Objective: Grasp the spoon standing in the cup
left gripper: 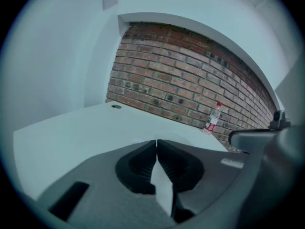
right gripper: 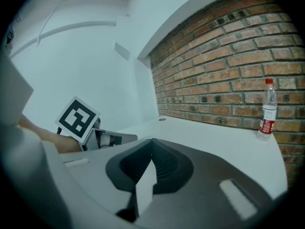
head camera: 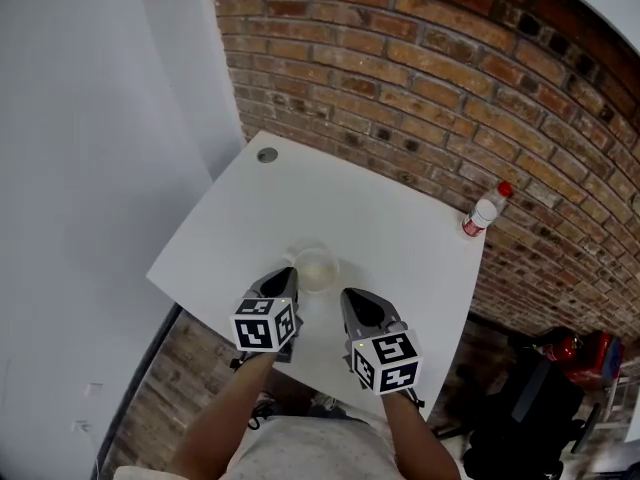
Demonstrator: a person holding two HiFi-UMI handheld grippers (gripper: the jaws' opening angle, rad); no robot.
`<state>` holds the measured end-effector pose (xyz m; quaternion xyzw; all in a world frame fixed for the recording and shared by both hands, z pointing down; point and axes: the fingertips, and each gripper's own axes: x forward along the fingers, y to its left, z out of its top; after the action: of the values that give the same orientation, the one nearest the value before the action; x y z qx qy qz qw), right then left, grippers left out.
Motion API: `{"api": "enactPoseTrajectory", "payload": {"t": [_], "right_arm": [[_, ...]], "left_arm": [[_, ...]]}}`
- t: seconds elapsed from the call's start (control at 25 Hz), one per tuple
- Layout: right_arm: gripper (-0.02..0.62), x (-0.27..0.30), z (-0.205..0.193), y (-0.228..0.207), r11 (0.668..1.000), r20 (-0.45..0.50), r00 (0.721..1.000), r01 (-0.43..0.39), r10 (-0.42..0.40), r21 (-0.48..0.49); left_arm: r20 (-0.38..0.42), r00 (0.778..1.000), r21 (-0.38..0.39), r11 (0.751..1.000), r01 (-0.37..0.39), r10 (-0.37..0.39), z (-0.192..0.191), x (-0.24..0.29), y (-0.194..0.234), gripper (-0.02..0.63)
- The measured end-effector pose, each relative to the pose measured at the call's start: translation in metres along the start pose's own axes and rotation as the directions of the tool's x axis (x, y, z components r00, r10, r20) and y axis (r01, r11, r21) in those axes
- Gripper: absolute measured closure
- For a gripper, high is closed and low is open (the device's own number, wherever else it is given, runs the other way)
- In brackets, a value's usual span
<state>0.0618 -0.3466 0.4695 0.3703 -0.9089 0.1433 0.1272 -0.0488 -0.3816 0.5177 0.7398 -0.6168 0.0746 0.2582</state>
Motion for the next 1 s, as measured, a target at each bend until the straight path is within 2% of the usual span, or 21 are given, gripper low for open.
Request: {"api": "enactPoseTrajectory", "payload": {"t": [0.16,0.44,1.0], "right_arm": [[0.591,-0.001,-0.001,-0.002,1.0,0.004,1.0,-0.007,0.007,0.011],[0.591,-0.004,0.002,0.002,1.0,0.013,1.0,-0.005,0.005,0.013],[0.591,-0.009,0.015,0.052,0.999,0.056,0.998,0.032,-0.031,-0.005]], "left_arm": [[0.013,1.0,0.035,0.999,-0.004,0.004,0.006,-0.004,-0.006,0.601],[0.047,0.998,0.042,0.999,0.031,-0.033,0.016,-0.017,-0.016,0.601],[0.141,0.98,0.08,0.988,0.133,-0.143,0.042,-0.079,-0.02,0.601]]}}
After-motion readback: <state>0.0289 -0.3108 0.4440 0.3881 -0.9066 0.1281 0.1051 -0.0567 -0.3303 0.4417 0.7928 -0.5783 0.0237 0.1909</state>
